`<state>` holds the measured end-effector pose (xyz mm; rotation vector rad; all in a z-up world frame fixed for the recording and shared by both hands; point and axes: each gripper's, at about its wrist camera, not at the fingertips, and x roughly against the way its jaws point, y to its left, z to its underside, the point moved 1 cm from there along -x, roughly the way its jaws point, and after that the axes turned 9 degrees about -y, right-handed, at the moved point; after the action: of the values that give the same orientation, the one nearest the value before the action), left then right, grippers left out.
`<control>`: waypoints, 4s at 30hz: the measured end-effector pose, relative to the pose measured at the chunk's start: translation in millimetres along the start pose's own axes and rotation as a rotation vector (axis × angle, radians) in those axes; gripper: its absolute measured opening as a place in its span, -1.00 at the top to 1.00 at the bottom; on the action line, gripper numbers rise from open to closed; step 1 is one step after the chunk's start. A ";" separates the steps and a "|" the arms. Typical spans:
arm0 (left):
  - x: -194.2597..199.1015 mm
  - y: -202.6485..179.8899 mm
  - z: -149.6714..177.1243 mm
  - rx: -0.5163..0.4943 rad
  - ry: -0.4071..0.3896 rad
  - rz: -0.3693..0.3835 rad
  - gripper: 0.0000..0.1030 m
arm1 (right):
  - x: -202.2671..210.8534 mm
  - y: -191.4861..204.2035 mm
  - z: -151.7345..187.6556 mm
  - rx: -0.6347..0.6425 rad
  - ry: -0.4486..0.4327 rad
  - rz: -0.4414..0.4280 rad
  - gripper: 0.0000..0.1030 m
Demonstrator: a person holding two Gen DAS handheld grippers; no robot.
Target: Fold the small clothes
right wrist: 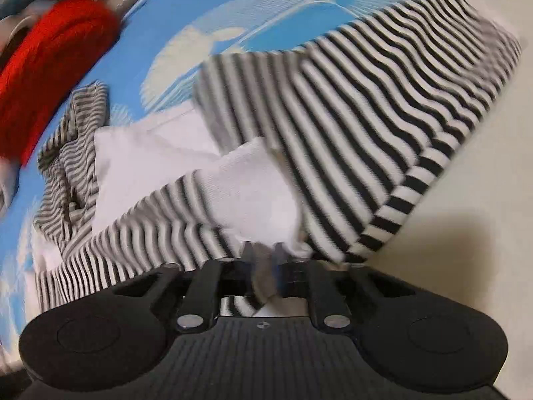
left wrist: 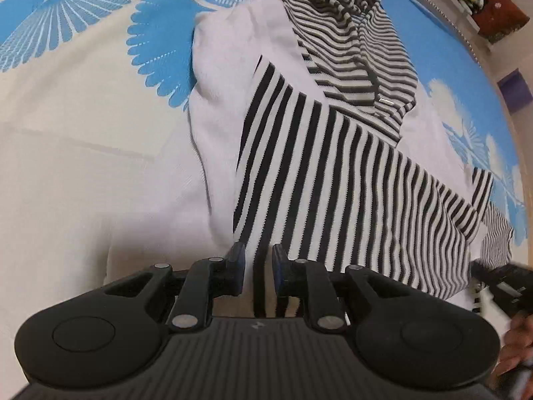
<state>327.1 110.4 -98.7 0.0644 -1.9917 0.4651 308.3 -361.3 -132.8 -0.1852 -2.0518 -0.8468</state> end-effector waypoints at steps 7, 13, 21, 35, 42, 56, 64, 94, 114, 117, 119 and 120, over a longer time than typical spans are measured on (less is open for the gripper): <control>21.1 -30.6 -5.0 -0.147 -0.094 -0.038 0.40 | 55.8 -19.7 -50.6 0.053 -0.262 0.017 0.47; 29.0 -50.1 -2.0 -0.243 -0.174 -0.059 0.40 | 57.2 -72.1 -91.4 -0.073 -0.299 0.097 0.47; 31.3 -56.3 -4.7 -0.214 -0.195 -0.019 0.40 | 20.2 -144.0 -111.5 -0.250 -0.304 0.251 0.16; 38.7 -63.9 -8.3 -0.215 -0.237 -0.007 0.40 | 10.6 -164.7 -106.2 -0.260 -0.419 0.337 0.56; 41.2 -61.3 -10.5 -0.201 -0.241 -0.003 0.40 | 11.9 -158.3 -104.3 -0.231 -0.466 0.372 0.90; 63.4 -41.2 -25.1 -0.130 -0.277 0.035 0.40 | 47.8 -70.6 -94.7 -0.041 -0.680 0.346 0.93; 84.9 -16.4 -35.0 -0.068 -0.309 0.057 0.40 | 95.7 74.4 -50.0 0.340 -0.764 0.124 0.93; 9.0 12.3 -9.6 0.179 -0.008 0.072 0.40 | -2.6 75.5 23.0 0.185 0.049 -0.076 0.24; 95.0 -25.6 -10.8 -0.035 -0.348 -0.020 0.96 | 19.1 68.3 -2.5 0.112 -0.086 -0.114 0.24; 119.4 -23.5 6.9 -0.052 -0.432 -0.180 0.95 | 12.9 66.5 1.8 0.082 -0.051 -0.115 0.24; 104.0 -18.7 7.0 -0.041 -0.324 -0.172 0.91 | 1.1 57.2 7.8 0.014 0.016 -0.103 0.25; 96.8 -12.1 4.4 0.010 -0.283 -0.139 0.90 | -5.3 53.4 11.4 0.001 0.046 -0.082 0.25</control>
<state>282.1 112.9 -12.0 0.2871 -2.2436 0.3920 326.5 -312.8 -114.7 -0.0812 -2.0283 -0.8918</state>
